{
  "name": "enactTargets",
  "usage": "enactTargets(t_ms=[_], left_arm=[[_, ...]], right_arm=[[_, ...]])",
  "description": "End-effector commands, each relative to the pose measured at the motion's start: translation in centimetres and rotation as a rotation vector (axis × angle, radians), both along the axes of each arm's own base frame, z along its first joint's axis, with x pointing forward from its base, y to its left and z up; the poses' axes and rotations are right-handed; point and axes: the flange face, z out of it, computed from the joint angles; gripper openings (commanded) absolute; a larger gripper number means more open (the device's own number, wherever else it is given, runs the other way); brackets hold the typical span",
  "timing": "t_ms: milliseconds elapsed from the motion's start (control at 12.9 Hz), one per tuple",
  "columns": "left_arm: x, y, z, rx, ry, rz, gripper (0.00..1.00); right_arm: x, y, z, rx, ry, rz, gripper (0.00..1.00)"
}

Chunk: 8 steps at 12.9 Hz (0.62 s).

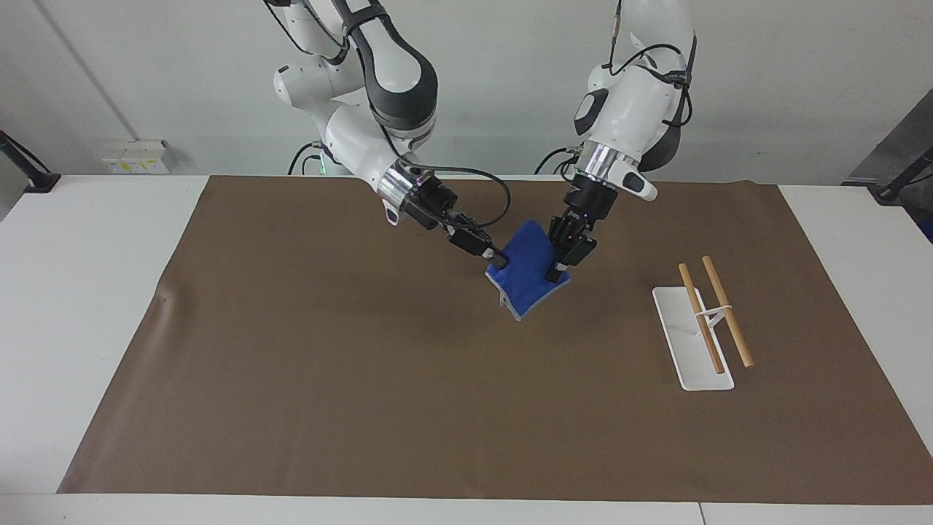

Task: Right arm passes towel to left arm to hang
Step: 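Move the towel to the sticks with the left gripper while the right withdraws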

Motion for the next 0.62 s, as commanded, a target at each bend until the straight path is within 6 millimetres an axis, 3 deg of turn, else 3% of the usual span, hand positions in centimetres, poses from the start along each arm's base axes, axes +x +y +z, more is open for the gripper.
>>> enactTargets(t_ms=[0,155,309,541], left_arm=[[1.4,1.5,-0.1,0.036,-0.044,-0.033,0.0],[2.4,4.2,-0.8,0.111,-0.07,-0.073,0.0],[3.8,8.3,-1.4,0.149,-0.039,-0.055,0.0],[4.6,12.8,-2.6,0.16,-0.006,0.018,0.0]], right_arm=[[0.1,0.1,0.2,0.015,0.007,-0.023,0.0],[0.1,0.1,0.2,0.01,0.004,-0.02,0.0],[0.3,-0.3,0.0,-0.027,-0.018,-0.028,0.99],[0.0,-1.7,-1.9,-0.251,-0.136,0.015,1.0]])
